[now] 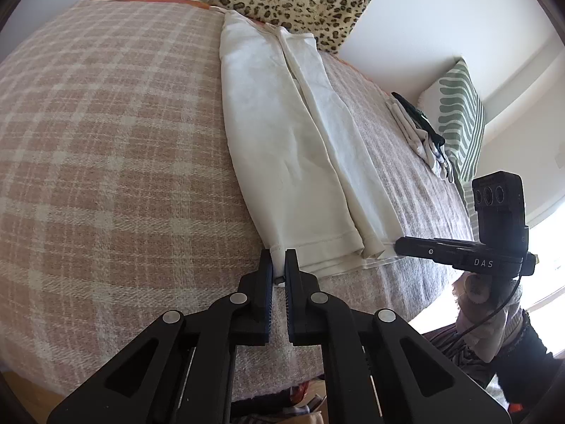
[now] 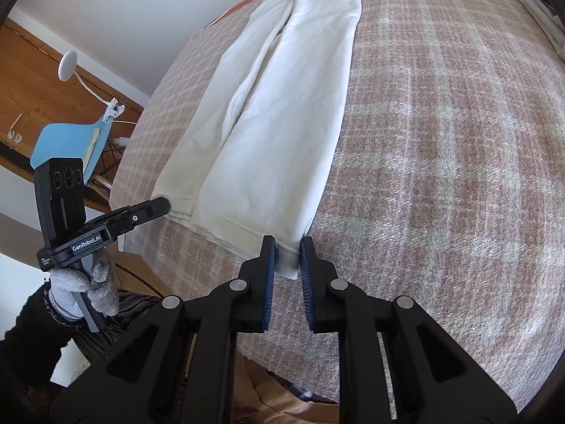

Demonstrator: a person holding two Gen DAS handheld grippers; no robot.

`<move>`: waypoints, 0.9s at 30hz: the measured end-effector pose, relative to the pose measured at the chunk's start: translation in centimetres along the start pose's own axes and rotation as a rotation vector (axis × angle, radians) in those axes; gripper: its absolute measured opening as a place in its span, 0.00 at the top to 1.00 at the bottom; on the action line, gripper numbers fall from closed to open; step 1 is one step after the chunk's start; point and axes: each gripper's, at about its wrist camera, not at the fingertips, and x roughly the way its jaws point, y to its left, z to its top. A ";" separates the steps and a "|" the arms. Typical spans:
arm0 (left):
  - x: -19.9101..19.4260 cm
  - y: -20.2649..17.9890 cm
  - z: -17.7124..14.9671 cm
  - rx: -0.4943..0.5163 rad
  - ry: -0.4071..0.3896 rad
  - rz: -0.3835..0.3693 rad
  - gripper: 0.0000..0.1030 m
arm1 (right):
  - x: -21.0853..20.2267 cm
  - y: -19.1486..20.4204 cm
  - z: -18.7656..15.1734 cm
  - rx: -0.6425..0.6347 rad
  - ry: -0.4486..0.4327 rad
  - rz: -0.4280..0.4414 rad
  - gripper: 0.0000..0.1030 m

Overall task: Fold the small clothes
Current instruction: 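Move both grippers to the hem of the folded tank top, then grasp the hem with both grippers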

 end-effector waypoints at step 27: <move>-2.4 -0.8 6.5 -0.077 -0.133 -0.130 0.96 | -3.1 -2.3 5.1 0.196 -0.134 0.252 0.93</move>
